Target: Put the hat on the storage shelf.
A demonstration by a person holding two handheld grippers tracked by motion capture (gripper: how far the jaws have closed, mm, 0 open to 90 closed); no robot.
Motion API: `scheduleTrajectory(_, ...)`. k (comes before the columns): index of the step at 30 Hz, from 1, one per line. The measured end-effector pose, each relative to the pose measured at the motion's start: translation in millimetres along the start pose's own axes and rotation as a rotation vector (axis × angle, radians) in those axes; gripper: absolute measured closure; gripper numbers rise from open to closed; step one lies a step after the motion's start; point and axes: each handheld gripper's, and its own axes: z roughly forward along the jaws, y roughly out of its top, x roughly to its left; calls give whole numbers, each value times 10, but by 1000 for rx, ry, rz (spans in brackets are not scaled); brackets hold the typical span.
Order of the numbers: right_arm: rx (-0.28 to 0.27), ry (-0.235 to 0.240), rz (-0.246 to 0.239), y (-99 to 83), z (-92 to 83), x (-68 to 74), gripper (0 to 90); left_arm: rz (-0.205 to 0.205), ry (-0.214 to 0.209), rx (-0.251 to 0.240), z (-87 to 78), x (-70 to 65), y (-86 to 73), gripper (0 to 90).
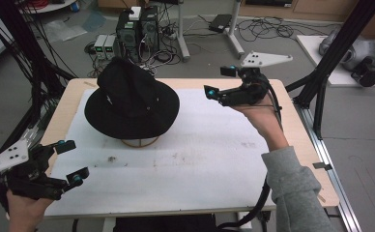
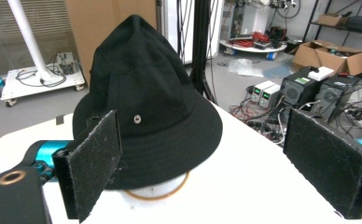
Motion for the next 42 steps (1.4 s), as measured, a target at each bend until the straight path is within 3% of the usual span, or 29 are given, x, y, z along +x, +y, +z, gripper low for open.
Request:
scheduleTrajectory(4,-26,-15,4,-138,-162,20,107,-7,7,-14,3,57,16,20)
scheduleTrajectory(6,-26,-40,2,-215,-242,37,107,-5,12,-15,-2,84,26,20)
scheduleTrajectory(7,-25,-74,3,-307,-322,46,107,-7,14,-17,-3,95,30,20)
scheduleTrajectory(16,-39,-147,33,-718,-676,83,107,-10,19,-22,14,153,45,20)
scheduleTrajectory(23,-52,-185,49,-906,-891,112,107,-11,37,-29,28,173,37,20)
scheduleTrajectory(25,-49,-217,55,-971,-957,122,107,-14,42,-29,31,181,34,20)
scheduleTrajectory(28,-50,-245,79,-1063,-1062,113,107,-24,43,-40,34,179,42,21)
scheduleTrajectory(32,-37,-292,123,-1191,-1211,47,107,-7,58,-52,24,147,72,20)
scheduleTrajectory(42,-77,-311,155,-1263,-1313,-28,107,-14,90,-48,27,178,44,20)
